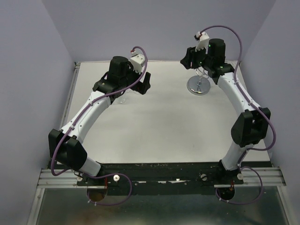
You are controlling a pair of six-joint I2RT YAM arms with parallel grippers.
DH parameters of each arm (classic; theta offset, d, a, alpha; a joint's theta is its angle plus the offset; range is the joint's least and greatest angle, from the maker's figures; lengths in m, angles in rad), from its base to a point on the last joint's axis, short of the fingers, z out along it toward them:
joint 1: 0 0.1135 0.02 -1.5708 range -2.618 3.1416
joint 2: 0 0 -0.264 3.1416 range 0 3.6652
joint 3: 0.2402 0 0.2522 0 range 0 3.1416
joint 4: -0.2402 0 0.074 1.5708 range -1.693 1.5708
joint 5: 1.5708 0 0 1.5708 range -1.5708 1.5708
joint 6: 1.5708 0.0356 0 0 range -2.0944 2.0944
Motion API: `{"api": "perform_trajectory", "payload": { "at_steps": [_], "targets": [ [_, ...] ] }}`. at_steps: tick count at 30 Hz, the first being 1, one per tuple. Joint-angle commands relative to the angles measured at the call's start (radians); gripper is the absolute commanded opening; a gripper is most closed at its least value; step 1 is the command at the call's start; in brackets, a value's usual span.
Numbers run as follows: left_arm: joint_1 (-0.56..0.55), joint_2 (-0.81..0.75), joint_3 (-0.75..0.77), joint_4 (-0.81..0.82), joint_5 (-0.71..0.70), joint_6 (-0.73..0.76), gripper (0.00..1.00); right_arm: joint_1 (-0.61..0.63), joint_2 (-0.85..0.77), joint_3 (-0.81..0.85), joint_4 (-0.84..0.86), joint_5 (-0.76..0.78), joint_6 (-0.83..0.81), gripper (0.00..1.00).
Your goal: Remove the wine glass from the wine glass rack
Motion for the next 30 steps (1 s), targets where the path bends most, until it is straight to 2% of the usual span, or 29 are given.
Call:
{"api": "perform_trajectory", "payload": {
  "at_steps": [1, 4, 7, 10, 13, 17, 21, 23, 26, 30],
  "targets": [
    [0.003, -0.014, 0.007, -0.007, -0.015, -0.022, 0.99, -0.002, -0.185, 0.021, 0.018, -0.103, 0.051, 0.65],
    [0.003, -0.006, 0.013, -0.004, -0.001, -0.024, 0.99, -0.04, -0.251, -0.005, 0.015, -0.135, 0.005, 0.74],
    [0.003, 0.003, 0.018, -0.004, 0.005, -0.022, 0.99, -0.121, -0.297, -0.055, 0.028, -0.143, 0.027, 0.76],
    [0.003, 0.011, 0.025, -0.004, 0.005, -0.048, 0.99, -0.283, -0.326, -0.114, 0.085, -0.239, 0.187, 0.77],
    [0.003, 0.017, 0.036, -0.01, 0.003, -0.048, 0.99, -0.409, -0.34, -0.143, 0.102, -0.374, 0.21, 0.81],
    [0.003, 0.043, 0.073, -0.021, 0.005, -0.05, 0.99, -0.497, -0.386, -0.227, 0.104, -0.399, 0.126, 0.86],
    [0.003, 0.077, 0.128, -0.044, -0.004, -0.006, 0.99, -0.569, -0.386, -0.296, 0.102, -0.42, 0.06, 0.87],
    [0.003, 0.098, 0.171, -0.064, -0.004, 0.014, 0.99, -0.63, -0.357, -0.304, 0.085, -0.53, 0.051, 0.86],
    [0.001, 0.13, 0.24, -0.102, -0.006, 0.074, 0.99, -0.684, -0.317, -0.316, 0.071, -0.632, -0.046, 0.84],
    [0.003, 0.134, 0.28, -0.117, -0.03, 0.186, 0.99, -0.71, -0.287, -0.362, 0.048, -0.724, -0.248, 0.85]
  ]
}}
